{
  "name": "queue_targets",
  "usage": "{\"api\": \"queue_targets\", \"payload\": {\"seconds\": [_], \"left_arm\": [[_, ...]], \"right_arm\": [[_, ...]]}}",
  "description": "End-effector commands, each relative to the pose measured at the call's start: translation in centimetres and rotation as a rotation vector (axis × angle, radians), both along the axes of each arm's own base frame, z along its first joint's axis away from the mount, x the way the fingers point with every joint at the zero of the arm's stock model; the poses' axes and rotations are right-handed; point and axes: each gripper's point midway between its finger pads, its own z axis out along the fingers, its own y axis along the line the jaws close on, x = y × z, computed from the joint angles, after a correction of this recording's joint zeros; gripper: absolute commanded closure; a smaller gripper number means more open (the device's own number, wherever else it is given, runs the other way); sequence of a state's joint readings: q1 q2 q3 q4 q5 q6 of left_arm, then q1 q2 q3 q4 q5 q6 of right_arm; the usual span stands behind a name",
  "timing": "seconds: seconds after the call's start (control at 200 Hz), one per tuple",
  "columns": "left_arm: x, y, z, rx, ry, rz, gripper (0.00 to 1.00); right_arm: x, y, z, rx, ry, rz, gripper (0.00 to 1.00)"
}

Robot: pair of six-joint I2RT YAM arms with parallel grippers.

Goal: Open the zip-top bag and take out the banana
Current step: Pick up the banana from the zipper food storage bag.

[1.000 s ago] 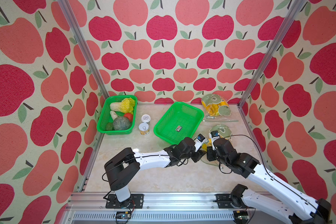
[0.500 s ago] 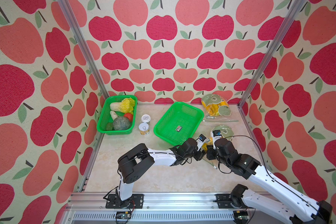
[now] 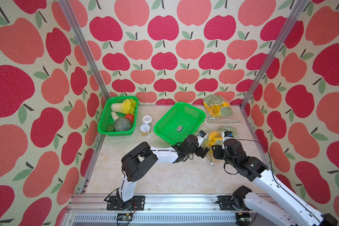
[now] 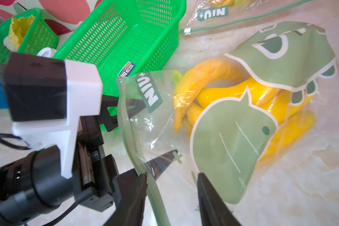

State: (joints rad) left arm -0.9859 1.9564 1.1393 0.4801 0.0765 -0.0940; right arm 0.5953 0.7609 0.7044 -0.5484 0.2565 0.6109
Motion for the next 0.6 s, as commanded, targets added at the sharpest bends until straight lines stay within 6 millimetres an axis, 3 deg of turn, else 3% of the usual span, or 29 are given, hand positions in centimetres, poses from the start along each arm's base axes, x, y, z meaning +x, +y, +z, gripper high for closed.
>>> {"api": "queue_targets", "payload": {"seconds": [0.0, 0.075, 0.34, 0.595], "left_arm": [[0.5, -0.9, 0.7, 0.007, -0.048, -0.031, 0.04], [0.5, -1.3, 0.7, 0.005, -0.064, -0.051, 0.05], [1.7, -2.8, 0.3, 0.01, -0.091, -0.063, 0.06], [3.5, -3.8, -0.8, 0.018, -0.079, -0.054, 0.08]], "right_arm": [[-0.4, -1.8, 0.6, 0.134, 0.052, -0.064, 0.46], [0.2, -4.1, 0.4, 0.198, 0.097, -0.157, 0.41], [3.2, -10.4, -4.0, 0.367, 0.297, -0.406, 0.36], [4.8, -10.9, -7.6, 0.384, 0.387, -0.401, 0.35]]}}
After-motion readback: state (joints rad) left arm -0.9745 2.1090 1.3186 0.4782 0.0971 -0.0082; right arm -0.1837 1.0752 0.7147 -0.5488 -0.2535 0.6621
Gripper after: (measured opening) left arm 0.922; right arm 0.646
